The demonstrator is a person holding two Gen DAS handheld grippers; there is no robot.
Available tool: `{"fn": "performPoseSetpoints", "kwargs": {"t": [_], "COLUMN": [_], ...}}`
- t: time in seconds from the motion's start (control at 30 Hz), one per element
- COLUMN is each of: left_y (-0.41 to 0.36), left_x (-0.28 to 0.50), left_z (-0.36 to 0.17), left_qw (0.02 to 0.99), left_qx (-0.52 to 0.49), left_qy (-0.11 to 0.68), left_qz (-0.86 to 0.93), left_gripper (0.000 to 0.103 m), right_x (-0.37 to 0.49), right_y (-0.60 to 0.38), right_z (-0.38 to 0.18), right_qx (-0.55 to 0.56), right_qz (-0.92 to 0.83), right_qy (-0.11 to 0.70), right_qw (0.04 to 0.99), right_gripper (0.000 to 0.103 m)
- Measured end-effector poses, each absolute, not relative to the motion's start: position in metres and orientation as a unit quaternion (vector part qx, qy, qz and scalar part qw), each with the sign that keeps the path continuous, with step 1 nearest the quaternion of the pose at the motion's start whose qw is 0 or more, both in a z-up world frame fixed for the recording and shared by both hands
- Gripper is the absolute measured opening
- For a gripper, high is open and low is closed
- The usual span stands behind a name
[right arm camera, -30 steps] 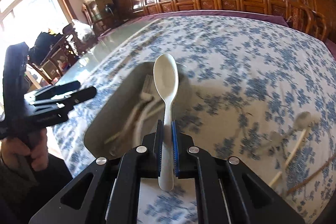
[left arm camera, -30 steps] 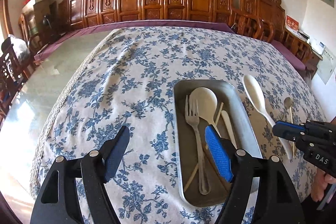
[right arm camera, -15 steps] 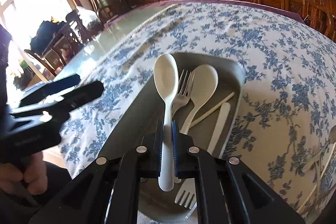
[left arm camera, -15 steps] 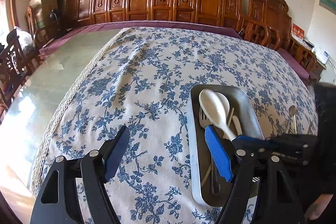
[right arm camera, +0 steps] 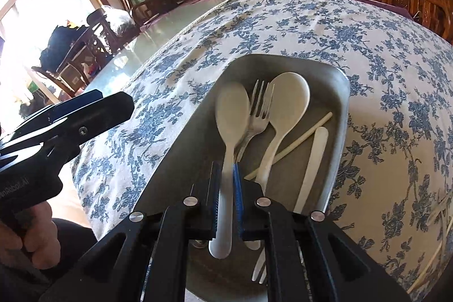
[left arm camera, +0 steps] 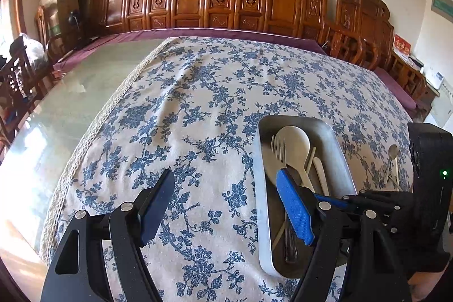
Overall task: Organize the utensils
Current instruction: 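Carry the white spoon into the tray and open the right tool, then grasp a metal spoon from the pile with the left tool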
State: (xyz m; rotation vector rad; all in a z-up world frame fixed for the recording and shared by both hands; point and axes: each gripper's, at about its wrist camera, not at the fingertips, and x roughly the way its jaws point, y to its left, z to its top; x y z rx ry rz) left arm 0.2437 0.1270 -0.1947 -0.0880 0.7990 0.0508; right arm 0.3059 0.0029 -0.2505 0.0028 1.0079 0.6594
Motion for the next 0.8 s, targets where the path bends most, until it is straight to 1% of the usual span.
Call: {"fn": "performPoseSetpoints", "kwargs": {"t": [0.27,0.43,0.6,0.7,0.8], "left_y": [0.123,0.110,0.086,0.067,0.047], "left_x": [0.244,0.242,0.240,0.238,0.235], "left_z": [-0.193,-0.188,-0.184,-0.183,-0.183], "left_qw": [0.921,0.923,0.925,0.925,0.925], "left_qx": [-0.046,-0.052,-0.045,-0.038,-0.029], "left_qy": [0.386,0.381,0.376,0.376,0.375], "left_qz": [0.021,0.001,-0.023,-0.041,-0.057], "left_gripper": [0.071,0.071,0.071,0.071,0.071], "right_x": [0.293,0.280,0.271,0.272,0.273], "right_y": [-0.022,-0.067,-0.120,-0.155,-0.188], "right_z": [-0.234,-0.216,-0.207,-0.204,-0.204], "right_qx": [-0.016,-0.035,-0.044,-0.041,-0.051], "right_qz": [0.302,0.270,0.225,0.193,0.159], "right_qy": [0.439,0.411,0.399,0.398,0.397], "right_qw": [0.846,0.870,0.888,0.896,0.902], "right_gripper": [0.013,0.013,0.013,0.019,0.020]}}
